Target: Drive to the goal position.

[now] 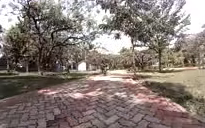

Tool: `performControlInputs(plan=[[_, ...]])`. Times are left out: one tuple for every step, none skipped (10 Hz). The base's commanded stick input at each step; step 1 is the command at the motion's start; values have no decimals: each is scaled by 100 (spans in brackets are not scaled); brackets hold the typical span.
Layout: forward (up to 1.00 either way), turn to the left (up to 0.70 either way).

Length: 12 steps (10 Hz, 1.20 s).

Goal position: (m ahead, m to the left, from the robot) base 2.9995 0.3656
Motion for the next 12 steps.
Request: performControlInputs(plan=[[70, 0], [70, 0], [70, 0], [70, 0], [70, 0], [70, 0], [70, 0], [70, 0], [70, -16], [70, -35], [70, -34], [70, -30]])
